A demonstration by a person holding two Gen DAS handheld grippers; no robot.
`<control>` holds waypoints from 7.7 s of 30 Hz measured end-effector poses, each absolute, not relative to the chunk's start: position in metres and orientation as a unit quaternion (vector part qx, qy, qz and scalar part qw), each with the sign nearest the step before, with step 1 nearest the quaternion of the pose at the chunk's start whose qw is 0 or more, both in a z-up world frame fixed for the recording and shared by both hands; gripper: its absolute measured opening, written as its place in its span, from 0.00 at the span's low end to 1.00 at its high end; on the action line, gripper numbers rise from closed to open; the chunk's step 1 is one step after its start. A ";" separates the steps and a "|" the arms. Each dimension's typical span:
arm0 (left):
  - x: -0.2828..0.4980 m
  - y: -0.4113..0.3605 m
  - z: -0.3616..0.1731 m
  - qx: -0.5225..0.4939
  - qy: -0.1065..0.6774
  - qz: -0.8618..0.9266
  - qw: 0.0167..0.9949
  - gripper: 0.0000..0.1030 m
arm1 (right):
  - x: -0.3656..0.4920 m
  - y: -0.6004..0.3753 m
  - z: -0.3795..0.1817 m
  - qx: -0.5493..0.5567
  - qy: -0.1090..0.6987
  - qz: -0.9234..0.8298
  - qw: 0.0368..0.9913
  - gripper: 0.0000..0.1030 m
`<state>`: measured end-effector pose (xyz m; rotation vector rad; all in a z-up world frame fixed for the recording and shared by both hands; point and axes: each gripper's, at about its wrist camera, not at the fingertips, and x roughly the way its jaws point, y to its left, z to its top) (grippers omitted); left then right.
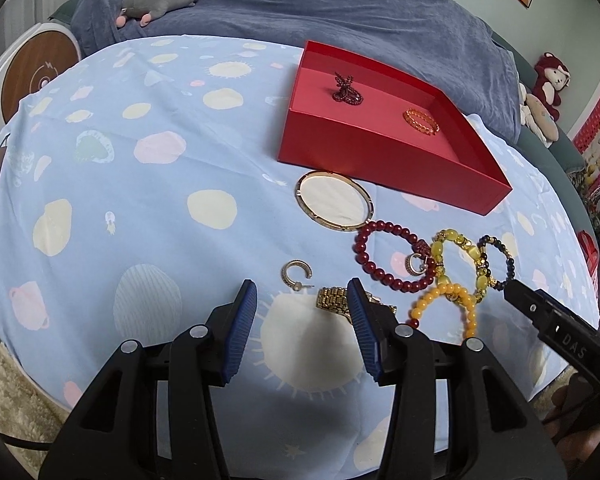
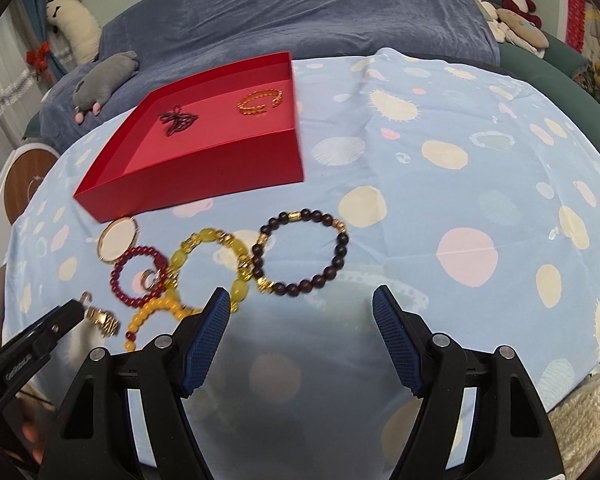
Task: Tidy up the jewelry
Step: 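Move both grippers back toward the remaining bracelets, then grasp the black bead bracelet with the right gripper, then grasp and lift the thin gold bangle with the left gripper while the right holds the black bracelet, then carry both bracelets into the red box and open both grippers, then return to the table and grasp the yellow bead bracelet with the right gripper, then grasp the red bead bracelet with the left gripper while the right holds the yellow bracelet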
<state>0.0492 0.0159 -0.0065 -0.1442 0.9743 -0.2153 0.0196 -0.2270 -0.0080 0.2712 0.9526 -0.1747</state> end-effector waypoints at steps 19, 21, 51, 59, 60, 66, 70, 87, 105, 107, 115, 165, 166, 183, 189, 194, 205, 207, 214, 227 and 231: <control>0.073 0.025 -0.006 -0.091 0.460 -0.090 0.879 0.46 | 0.051 -0.245 -0.023 0.112 0.458 -0.108 0.875 0.36; 0.078 0.023 -0.005 -0.092 0.457 -0.091 0.880 0.46 | 0.053 -0.243 -0.023 0.100 0.457 -0.109 0.877 0.30; 0.126 -0.035 -0.015 -0.029 0.460 -0.078 0.884 0.64 | 0.050 -0.249 -0.022 0.148 0.455 -0.086 0.874 0.07; 0.122 -0.040 -0.018 -0.004 0.459 -0.078 0.885 0.63 | 0.049 -0.247 -0.022 0.147 0.454 -0.080 0.875 0.07; 0.121 -0.041 -0.018 -0.004 0.461 -0.081 0.884 0.63 | 0.049 -0.247 -0.022 0.146 0.454 -0.080 0.875 0.07; 0.118 -0.044 -0.019 0.024 0.460 -0.083 0.884 0.57 | 0.048 -0.244 -0.022 0.143 0.455 -0.077 0.876 0.07; 0.113 -0.035 -0.016 0.005 0.462 -0.085 0.883 0.57 | 0.047 -0.243 -0.021 0.144 0.453 -0.074 0.877 0.07; 0.083 -0.016 0.021 -0.042 0.450 -0.106 0.886 0.57 | 0.032 -0.242 0.021 0.148 0.406 -0.058 0.900 0.07; 0.154 -0.042 0.084 -0.029 0.397 -0.147 0.906 0.57 | 0.130 -0.230 0.075 0.149 0.357 0.007 0.922 0.07; 0.170 -0.048 0.080 -0.024 0.396 -0.146 0.906 0.57 | 0.147 -0.227 0.071 0.151 0.361 0.015 0.920 0.07; 0.210 -0.058 0.054 -0.017 0.413 -0.139 0.900 0.57 | 0.197 -0.218 0.036 0.135 0.401 0.025 0.906 0.09; 0.037 0.013 0.005 -0.034 0.474 -0.097 0.875 0.70 | 0.012 -0.208 0.006 0.119 0.450 -0.004 0.885 0.39; 0.037 0.013 0.004 -0.034 0.473 -0.096 0.875 0.70 | 0.013 -0.207 0.004 0.118 0.450 -0.003 0.885 0.39; 0.043 0.024 -0.002 -0.059 0.466 -0.085 0.879 0.70 | 0.048 -0.195 -0.016 0.107 0.457 0.007 0.883 0.35; 0.045 0.025 -0.002 -0.059 0.464 -0.087 0.880 0.70 | 0.054 -0.197 -0.021 0.108 0.462 0.005 0.880 0.25; 0.045 0.025 -0.002 -0.059 0.463 -0.090 0.880 0.70 | 0.055 -0.200 -0.023 0.106 0.470 0.003 0.876 0.08; 0.065 0.001 0.006 -0.056 0.456 -0.117 0.880 0.63 | 0.033 -0.227 -0.018 0.145 0.480 -0.031 0.865 0.08; 0.070 -0.006 0.003 -0.052 0.458 -0.118 0.879 0.59 | 0.030 -0.228 -0.018 0.149 0.480 -0.032 0.864 0.08; 0.084 -0.024 -0.013 -0.026 0.472 -0.121 0.873 0.43 | 0.033 -0.222 -0.022 0.144 0.485 -0.024 0.862 0.08; 0.087 -0.039 -0.015 0.023 0.464 -0.129 0.876 0.07 | 0.035 -0.224 -0.021 0.148 0.482 -0.020 0.863 0.08; 0.086 -0.035 -0.011 0.007 0.465 -0.133 0.875 0.07 | 0.032 -0.225 -0.015 0.152 0.470 -0.022 0.869 0.08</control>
